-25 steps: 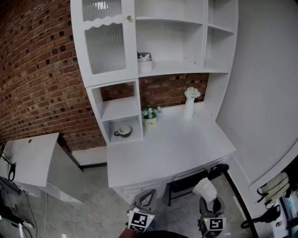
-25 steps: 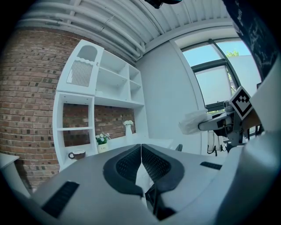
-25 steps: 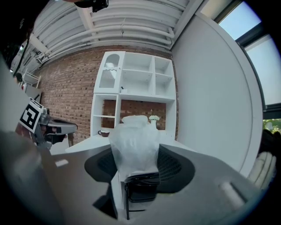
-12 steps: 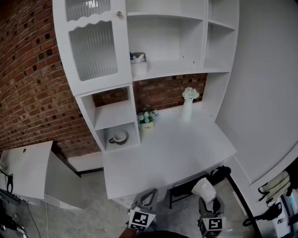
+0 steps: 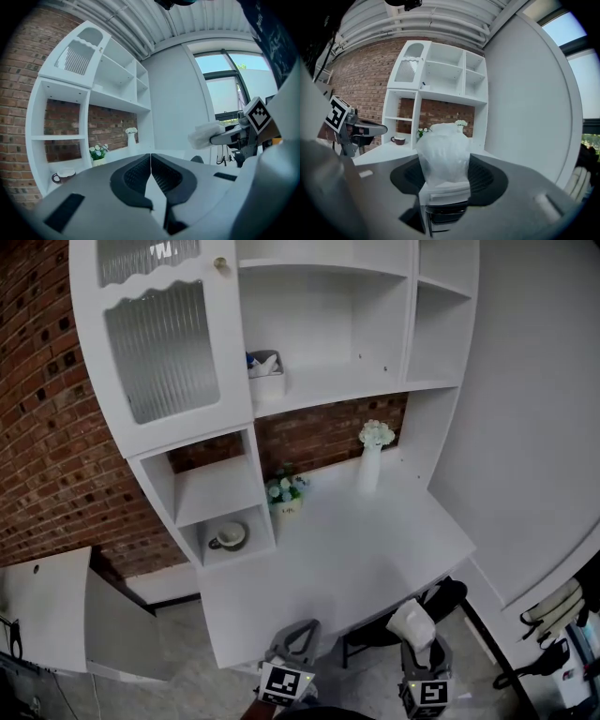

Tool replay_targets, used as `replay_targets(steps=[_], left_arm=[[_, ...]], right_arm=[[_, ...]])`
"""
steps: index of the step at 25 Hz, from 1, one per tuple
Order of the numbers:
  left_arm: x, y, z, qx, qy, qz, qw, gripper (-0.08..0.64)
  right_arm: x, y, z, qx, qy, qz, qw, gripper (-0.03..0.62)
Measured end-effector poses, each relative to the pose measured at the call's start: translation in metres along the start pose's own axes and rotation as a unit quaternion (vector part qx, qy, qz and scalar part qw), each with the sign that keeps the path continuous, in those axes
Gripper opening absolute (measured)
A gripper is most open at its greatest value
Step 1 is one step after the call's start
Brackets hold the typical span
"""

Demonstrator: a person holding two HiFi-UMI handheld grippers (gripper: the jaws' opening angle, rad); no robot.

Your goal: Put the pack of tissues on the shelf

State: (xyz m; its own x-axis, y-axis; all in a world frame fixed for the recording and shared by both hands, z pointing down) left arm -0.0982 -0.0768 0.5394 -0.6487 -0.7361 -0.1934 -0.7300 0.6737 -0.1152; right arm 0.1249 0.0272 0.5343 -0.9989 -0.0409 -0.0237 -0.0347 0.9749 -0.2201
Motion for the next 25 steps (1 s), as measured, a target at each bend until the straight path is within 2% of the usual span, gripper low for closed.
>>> replay_targets(steps=[3,6,13,25], left_arm=[[0.008,-0.011,0.001,-0.009,0.001,-0.019,0.9998,0.011],[0.016,-0.02,0.002,-0.009,-0.016,-0.036,0.9992,0.011],[0.032,-0.037,0.007,-0.016,-0.011,-0.059,0.9981,0.011],[0.033,-0.059,0.006,-0.027,-0.016,-0.097,0.9948,0.011]], right_arm=[[0.004,-0.009,0.0,0.0,-0.001,-0.011,1.0,0.23],[0.008,-0.016,-0.001,-0.002,-0.003,-0.024,1.0,0.23],[0.011,-0.026,0.003,-0.012,-0.008,-0.054,0.998,0.23],[0.017,-0.032,0.004,-0.019,-0.017,-0.079,0.997,0.23]])
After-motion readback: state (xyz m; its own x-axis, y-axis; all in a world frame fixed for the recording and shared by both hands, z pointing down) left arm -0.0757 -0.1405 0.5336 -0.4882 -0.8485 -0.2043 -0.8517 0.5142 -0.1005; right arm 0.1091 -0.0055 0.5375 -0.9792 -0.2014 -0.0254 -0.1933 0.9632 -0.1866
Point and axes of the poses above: the fingertips, and each gripper's own axes: y backward along the fingers, x to its left, z out of its top, the point moved 4 cm from there along y, backward along the fingers, and after that the axes turned 7 degrees about -y, right-handed, at the moved point
